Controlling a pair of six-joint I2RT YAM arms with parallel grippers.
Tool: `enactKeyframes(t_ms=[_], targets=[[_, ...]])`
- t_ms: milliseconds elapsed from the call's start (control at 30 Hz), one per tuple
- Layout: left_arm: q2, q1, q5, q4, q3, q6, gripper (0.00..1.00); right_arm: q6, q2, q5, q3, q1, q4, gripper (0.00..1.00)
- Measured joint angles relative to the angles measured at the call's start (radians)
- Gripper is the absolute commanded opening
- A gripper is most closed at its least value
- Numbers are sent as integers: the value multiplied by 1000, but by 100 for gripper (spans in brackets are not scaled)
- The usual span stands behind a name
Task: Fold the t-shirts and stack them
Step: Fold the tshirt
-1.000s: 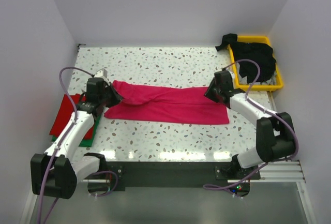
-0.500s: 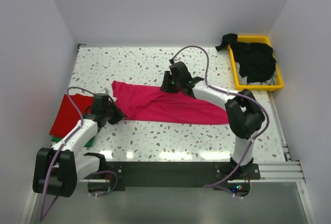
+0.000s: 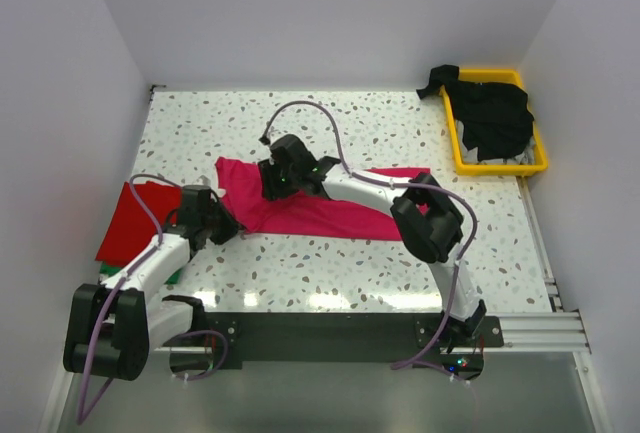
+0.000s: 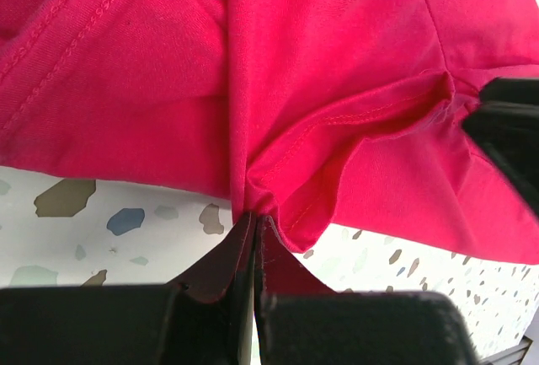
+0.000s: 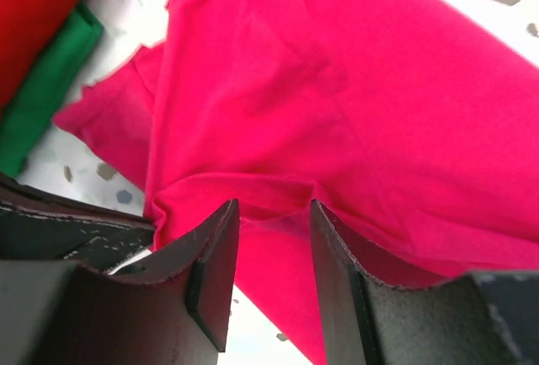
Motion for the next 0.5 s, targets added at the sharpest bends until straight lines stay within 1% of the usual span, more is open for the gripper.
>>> enactKeyframes(t_ms=[267, 367, 500], targets=[[0, 0, 0, 3, -3, 0, 0, -51, 56, 105, 66, 35, -97, 42], [0, 0, 1, 3, -3, 0, 0, -59, 57, 146, 69, 35, -122, 39], [0, 0, 1, 3, -3, 0, 0, -66, 57, 176, 69, 35, -142, 30]])
